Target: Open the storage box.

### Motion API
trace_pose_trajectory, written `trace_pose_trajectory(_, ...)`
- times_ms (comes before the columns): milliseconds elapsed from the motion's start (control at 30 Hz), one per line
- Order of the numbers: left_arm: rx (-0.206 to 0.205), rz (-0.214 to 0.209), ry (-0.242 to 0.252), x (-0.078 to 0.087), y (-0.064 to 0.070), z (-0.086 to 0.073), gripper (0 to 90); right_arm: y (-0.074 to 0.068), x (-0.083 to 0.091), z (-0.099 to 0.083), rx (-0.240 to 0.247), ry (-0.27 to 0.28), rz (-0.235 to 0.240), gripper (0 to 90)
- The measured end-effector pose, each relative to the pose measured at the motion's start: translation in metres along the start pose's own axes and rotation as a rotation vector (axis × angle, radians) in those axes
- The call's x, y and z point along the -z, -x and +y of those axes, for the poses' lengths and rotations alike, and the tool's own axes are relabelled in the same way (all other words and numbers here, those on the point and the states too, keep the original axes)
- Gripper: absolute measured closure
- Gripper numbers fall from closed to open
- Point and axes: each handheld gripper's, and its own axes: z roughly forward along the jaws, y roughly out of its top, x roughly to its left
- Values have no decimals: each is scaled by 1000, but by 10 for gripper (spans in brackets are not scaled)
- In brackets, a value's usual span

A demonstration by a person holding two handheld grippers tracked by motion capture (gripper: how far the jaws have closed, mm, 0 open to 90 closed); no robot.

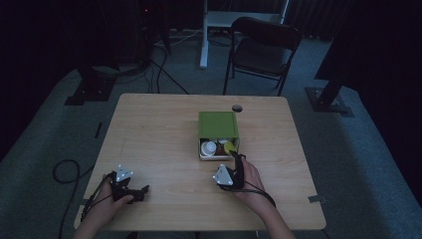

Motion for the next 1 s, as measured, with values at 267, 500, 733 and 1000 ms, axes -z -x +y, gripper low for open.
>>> trace_pose_trajectory(267,0,0,0,0,0,0,0,-7,-6,5,88,17,1,228)
trace_pose_trajectory(500,0,0,0,0,0,0,0,-13,-13,7,167,39,5,329)
trace_pose_trajectory(733,0,0,0,0,0,0,0,-15,-20,10,203,29,22,368)
trace_pose_trajectory(1000,0,0,0,0,0,0,0,-15,-29,10,177,-14,68,421)
